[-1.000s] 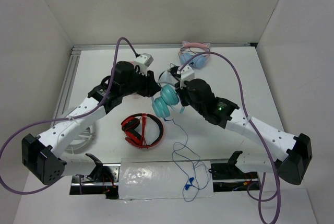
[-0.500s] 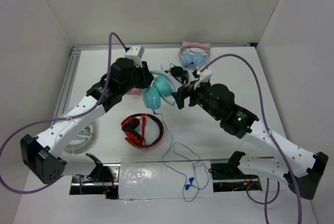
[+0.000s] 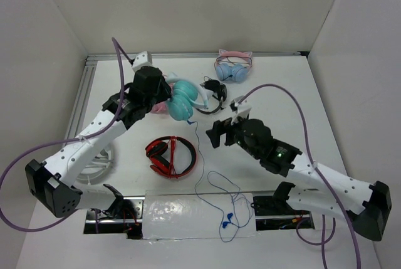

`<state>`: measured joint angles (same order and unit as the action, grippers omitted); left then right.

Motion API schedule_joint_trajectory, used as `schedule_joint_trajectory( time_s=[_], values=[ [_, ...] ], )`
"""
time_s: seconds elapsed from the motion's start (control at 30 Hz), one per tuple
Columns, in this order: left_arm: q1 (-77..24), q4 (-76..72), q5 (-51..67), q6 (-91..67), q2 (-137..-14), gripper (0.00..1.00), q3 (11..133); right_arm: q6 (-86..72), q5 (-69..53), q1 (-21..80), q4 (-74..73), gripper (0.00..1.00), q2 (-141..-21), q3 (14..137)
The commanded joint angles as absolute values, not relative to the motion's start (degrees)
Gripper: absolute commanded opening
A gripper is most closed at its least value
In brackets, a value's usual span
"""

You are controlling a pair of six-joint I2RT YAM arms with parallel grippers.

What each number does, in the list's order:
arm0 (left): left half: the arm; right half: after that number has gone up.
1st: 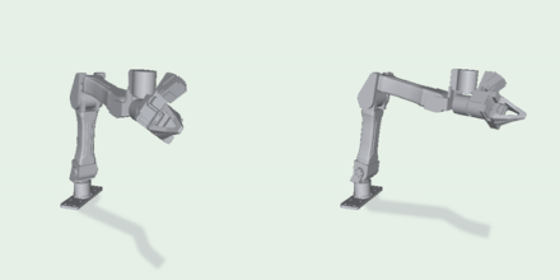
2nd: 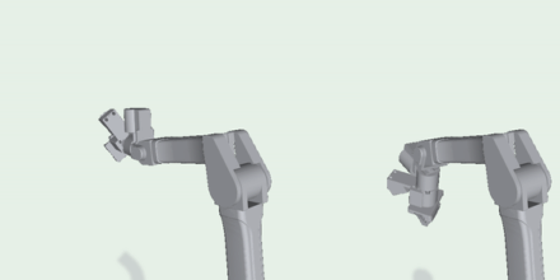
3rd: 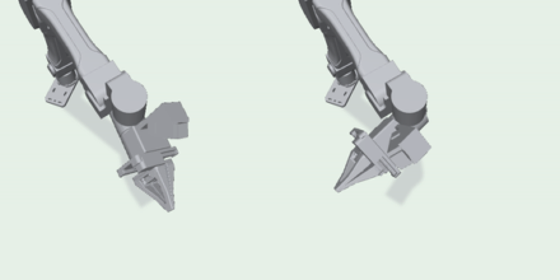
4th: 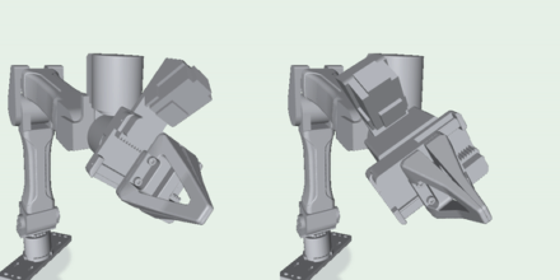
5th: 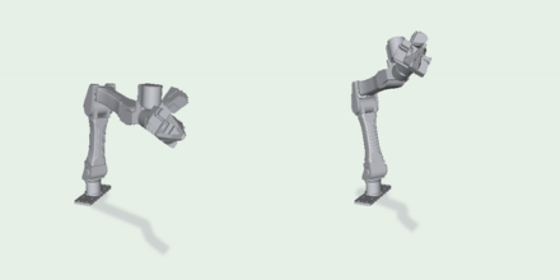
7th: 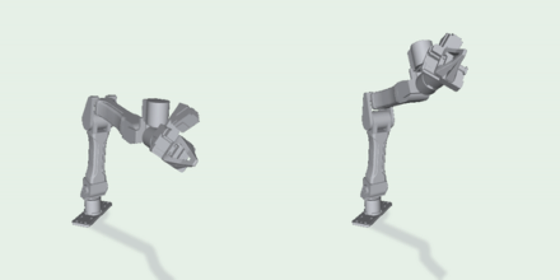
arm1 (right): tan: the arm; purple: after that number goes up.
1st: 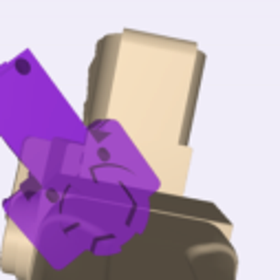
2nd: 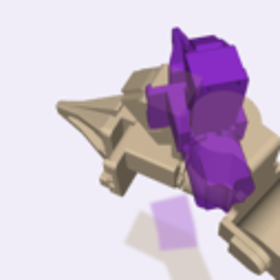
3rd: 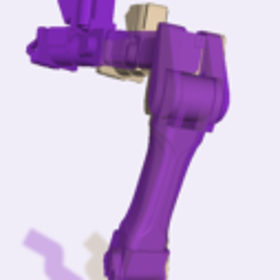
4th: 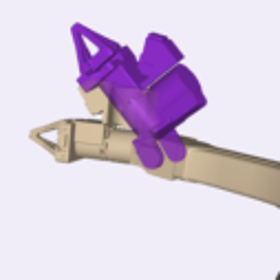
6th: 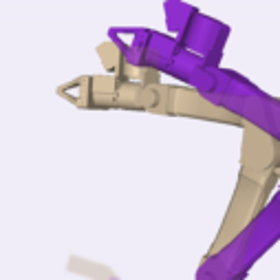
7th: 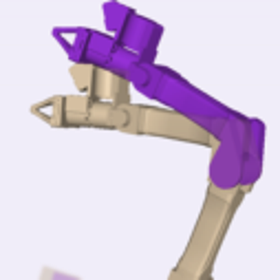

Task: Wrap the headphones

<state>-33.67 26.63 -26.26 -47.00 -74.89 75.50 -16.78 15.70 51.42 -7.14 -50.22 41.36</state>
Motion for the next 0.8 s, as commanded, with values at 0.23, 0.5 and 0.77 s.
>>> schedule_joint_trajectory(
  time_s=[0.23,0.5,0.77],
  values=[
    [-26.5,22.3,-22.0,-47.5,-78.7,0.0,94.7,-11.9,6.4,52.9,16.1,1.0,-53.4,23.4],
    [-22.2,22.1,-19.3,-48.7,-79.5,0.0,98.8,-15.7,5.5,55.1,22.3,1.0,-53.3,20.1],
    [-18.2,23.2,-18.2,-50.3,-80.7,0.0,99.5,-26.7,19.9,58.4,7.8,1.0,-49.7,22.2]
  ],
)
